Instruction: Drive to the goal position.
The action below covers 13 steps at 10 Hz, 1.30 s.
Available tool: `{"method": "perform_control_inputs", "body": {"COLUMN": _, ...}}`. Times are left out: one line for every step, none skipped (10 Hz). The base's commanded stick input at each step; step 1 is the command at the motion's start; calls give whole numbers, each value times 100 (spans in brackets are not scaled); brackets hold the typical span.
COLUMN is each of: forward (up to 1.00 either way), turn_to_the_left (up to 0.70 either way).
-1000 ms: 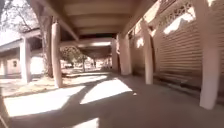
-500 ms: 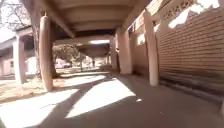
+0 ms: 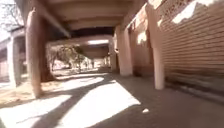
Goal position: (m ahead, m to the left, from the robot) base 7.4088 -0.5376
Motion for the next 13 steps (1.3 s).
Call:
{"method": "perform_control_inputs", "body": {"forward": 85, "turn_to_the_left": 33}}
{"method": "perform_control_inputs", "body": {"forward": 85, "turn_to_the_left": 23}}
{"method": "perform_control_inputs", "body": {"forward": 85, "turn_to_the_left": 12}}
{"method": "perform_control_inputs", "body": {"forward": 85, "turn_to_the_left": 0}}
{"method": "perform_control_inputs", "body": {"forward": 85, "turn_to_the_left": 0}}
{"method": "perform_control_inputs", "body": {"forward": 85, "turn_to_the_left": 0}}
{"method": "perform_control_inputs", "body": {"forward": 85, "turn_to_the_left": 0}}
{"method": "perform_control_inputs", "body": {"forward": 85, "turn_to_the_left": 0}}
{"method": "perform_control_inputs", "body": {"forward": 85, "turn_to_the_left": 0}}
{"method": "perform_control_inputs", "body": {"forward": 85, "turn_to_the_left": 0}}
{"method": "perform_control_inputs", "body": {"forward": 85, "turn_to_the_left": 0}}
{"method": "perform_control_inputs", "body": {"forward": 85, "turn_to_the_left": 0}}
{"method": "perform_control_inputs", "body": {"forward": 85, "turn_to_the_left": 0}}
